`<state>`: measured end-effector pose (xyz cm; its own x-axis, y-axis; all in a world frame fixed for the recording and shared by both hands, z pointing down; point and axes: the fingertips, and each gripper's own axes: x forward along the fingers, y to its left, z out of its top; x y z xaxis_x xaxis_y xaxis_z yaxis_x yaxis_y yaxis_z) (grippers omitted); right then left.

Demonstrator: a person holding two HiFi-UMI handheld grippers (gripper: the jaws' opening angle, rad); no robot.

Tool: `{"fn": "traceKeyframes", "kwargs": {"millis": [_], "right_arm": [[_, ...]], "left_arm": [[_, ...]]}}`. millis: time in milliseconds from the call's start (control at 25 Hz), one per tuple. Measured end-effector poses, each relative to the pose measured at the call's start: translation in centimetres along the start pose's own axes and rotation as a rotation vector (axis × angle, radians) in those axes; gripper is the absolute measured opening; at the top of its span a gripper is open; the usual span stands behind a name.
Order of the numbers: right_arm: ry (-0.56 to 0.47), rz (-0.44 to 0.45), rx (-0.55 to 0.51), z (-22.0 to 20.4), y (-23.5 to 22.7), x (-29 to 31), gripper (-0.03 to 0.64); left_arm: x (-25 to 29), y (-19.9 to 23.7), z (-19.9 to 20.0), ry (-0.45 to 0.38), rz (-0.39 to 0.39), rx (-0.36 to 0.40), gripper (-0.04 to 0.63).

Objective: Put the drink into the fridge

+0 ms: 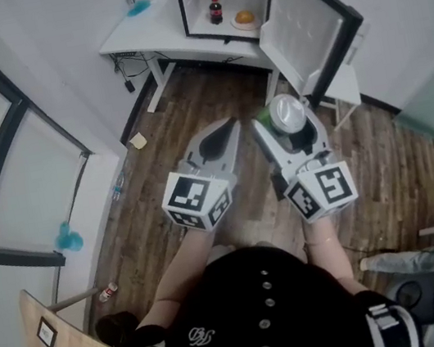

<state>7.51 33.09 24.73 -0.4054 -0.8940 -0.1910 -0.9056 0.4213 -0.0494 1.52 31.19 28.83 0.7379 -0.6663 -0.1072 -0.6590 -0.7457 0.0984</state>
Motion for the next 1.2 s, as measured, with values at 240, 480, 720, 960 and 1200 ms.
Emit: {"fn": "traceKeyframes", "kwargs": {"millis": [240,480,720,960,1200], "right_arm": [[0.005,-0.023,0.005,-0.4,0.4,1.4,0.331],[0.041,-0.078,0.017,-2.1,0.1,2.7,0.331],[0.092,-0.109,0.053,-5.1,-0.5,4.6,0.331],[0.118,-0.113,0.064,-7.8,-1.9,7.4,0.331],[0.119,-0.093,0.064,-8.8,-5.3,12.3,0.331]], "left_arm": [[0.2,1.8,0.2,0.006,-0.015,0.020,0.008],[0.6,3.5,-1.3,0.067,-0.047,0.005,0.008],[1.3,6.1,-3.2,0.097,0.004,-0.056,0.008],[2.9,8.6,-5.2,0.110,0.035,-0.072,0.008],[7.5,11.9,-5.8,0.125,0.044,-0.061,0.008]]}}
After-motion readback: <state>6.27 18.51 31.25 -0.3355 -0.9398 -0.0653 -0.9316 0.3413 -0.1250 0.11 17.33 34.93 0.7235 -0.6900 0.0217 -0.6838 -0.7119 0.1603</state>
